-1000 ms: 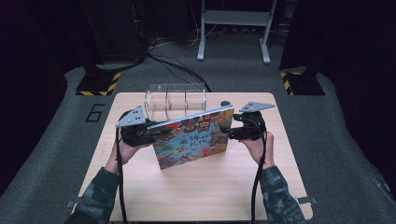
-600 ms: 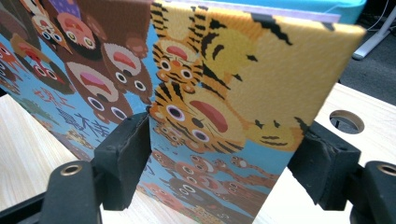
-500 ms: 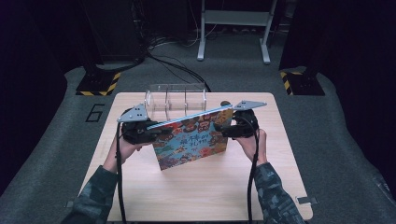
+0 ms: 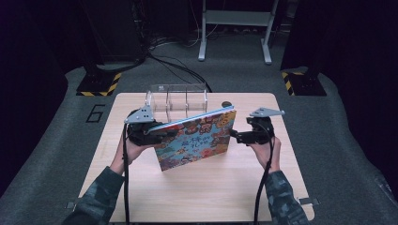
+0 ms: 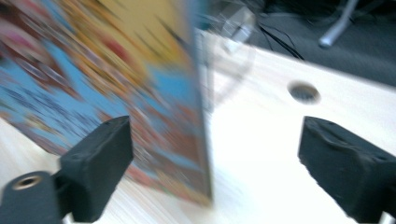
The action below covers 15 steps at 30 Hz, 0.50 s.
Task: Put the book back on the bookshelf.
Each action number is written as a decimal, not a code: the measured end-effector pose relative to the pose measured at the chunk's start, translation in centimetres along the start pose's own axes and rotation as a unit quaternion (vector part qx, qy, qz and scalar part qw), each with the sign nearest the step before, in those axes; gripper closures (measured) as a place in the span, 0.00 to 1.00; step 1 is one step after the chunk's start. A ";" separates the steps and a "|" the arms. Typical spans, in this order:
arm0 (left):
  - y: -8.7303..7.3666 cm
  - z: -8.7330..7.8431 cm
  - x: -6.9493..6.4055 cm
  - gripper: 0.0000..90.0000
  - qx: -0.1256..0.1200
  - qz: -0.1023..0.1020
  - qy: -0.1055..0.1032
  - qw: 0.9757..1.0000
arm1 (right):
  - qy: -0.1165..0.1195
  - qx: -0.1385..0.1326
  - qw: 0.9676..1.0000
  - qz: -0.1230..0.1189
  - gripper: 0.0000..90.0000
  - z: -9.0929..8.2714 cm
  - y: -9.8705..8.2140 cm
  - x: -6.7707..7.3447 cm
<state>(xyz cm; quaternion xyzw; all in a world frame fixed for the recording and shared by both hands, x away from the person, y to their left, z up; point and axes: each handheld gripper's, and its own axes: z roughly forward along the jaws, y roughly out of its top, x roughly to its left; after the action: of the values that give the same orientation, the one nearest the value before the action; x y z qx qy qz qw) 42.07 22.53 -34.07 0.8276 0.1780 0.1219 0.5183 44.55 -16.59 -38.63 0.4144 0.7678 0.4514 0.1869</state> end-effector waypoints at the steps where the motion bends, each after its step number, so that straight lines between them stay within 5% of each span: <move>1: 0.0 0.0 0.0 0.81 0.000 0.001 0.005 1.000 | -0.014 0.009 1.000 0.006 0.05 0.0 -1.0 -0.6; 5: 0.1 0.0 -0.2 0.85 0.005 0.007 0.005 1.000 | -0.053 0.052 0.997 0.032 0.00 0.8 -5.4 -2.7; 7: 0.1 0.1 -0.1 0.87 0.002 0.007 0.001 1.000 | -0.082 0.084 0.992 0.046 0.00 1.8 -8.3 -3.9; 9: -0.1 0.1 -0.1 0.89 -0.007 -0.005 -0.011 1.000 | -0.094 0.094 0.989 0.059 0.00 2.4 -9.9 -4.7; 15: 0.4 0.2 -0.6 0.90 0.001 0.005 -0.010 1.000 | -0.110 0.086 0.983 0.116 0.00 3.1 -13.0 -6.5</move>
<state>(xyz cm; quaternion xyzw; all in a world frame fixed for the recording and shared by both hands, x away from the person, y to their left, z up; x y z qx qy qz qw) 41.68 21.94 -33.77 0.8302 0.1690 0.1155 0.5185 44.37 -23.41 -51.80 0.5623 0.7251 0.3542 0.1804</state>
